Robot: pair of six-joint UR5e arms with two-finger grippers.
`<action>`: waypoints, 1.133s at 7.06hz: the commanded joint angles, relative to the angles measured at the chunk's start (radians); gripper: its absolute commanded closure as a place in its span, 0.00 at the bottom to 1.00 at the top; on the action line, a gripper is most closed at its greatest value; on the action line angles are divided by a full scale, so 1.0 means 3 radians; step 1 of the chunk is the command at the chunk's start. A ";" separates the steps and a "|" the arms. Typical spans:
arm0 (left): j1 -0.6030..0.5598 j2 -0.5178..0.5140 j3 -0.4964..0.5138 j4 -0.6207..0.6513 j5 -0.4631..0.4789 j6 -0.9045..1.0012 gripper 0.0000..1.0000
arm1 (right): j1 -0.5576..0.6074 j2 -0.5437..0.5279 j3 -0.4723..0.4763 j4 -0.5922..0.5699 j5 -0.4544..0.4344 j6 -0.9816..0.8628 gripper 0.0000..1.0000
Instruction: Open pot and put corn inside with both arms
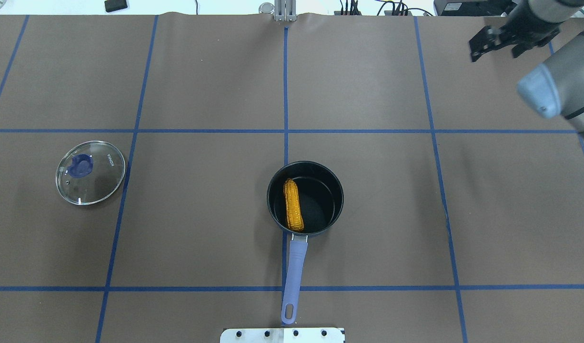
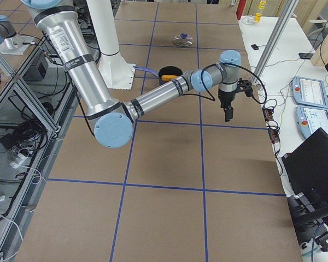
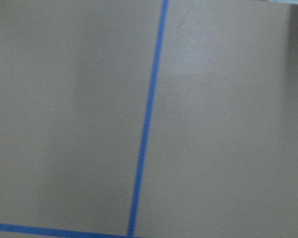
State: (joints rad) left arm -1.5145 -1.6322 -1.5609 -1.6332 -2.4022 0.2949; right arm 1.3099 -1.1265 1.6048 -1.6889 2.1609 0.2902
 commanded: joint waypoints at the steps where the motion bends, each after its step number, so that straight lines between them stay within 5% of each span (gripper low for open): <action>1: -0.0009 0.0026 0.0008 0.0003 0.0000 -0.0022 0.01 | 0.0531 -0.0312 -0.0006 -0.0684 0.0119 -0.0966 0.00; 5: -0.0003 0.0010 0.0013 -0.0002 0.0000 -0.0220 0.01 | 0.0614 -0.1280 0.0020 -0.0227 0.0384 -0.0942 0.00; 8: -0.0009 0.0020 -0.0002 -0.0007 0.0000 -0.0236 0.01 | 0.0614 -0.1363 0.0014 -0.0092 0.0395 -0.0937 0.00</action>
State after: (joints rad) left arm -1.5164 -1.6287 -1.5606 -1.6350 -2.4022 0.2253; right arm 1.4940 -1.5283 1.6094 -1.7250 2.2777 0.0090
